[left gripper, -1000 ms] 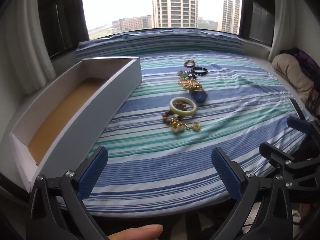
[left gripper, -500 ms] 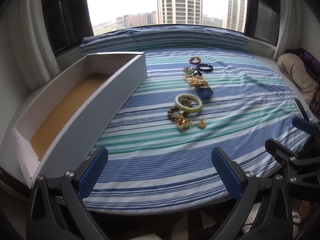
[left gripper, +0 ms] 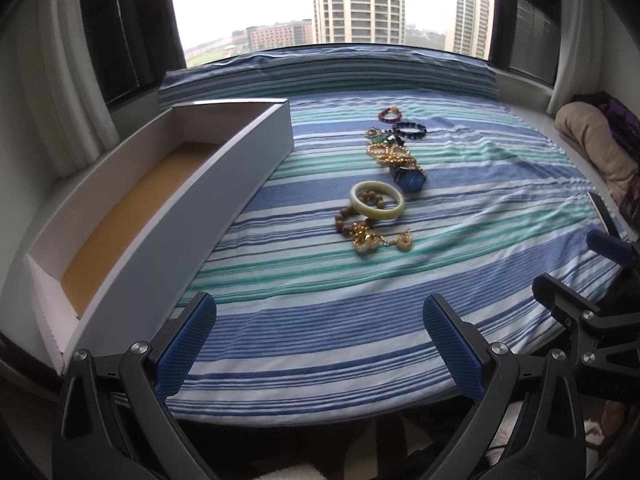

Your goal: Organize jewelry

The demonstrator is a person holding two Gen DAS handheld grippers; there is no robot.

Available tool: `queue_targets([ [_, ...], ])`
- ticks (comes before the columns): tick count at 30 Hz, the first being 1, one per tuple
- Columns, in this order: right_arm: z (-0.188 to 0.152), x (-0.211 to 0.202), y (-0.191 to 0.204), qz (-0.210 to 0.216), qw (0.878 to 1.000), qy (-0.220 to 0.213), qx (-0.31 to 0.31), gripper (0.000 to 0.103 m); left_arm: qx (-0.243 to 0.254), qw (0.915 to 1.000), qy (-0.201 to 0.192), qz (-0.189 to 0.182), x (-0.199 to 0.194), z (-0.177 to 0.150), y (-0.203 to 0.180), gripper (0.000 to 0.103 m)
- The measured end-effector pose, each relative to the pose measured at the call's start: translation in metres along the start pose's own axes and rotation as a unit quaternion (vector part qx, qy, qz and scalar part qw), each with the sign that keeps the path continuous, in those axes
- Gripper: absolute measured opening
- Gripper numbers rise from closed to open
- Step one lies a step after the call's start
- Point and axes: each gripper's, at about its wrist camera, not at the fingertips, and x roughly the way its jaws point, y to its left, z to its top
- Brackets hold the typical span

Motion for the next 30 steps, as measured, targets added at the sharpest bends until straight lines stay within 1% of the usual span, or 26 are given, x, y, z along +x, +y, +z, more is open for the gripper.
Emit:
queue_targets([
  [14, 0.0005, -0.0015, -0.0031, -0.002, 1.0, -0.002, 0.002, 0.099, 0.005, 1.0, -0.002, -0.001, -0.0014, 0.0012, -0.002, 0.103],
  [30, 0.0029, -0.0038, -0.0016, -0.007, 1.0, -0.005, -0.005, 0.099, -0.002, 1.0, -0.005, -0.002, -0.0011, 0.0017, 0.003, 0.103],
])
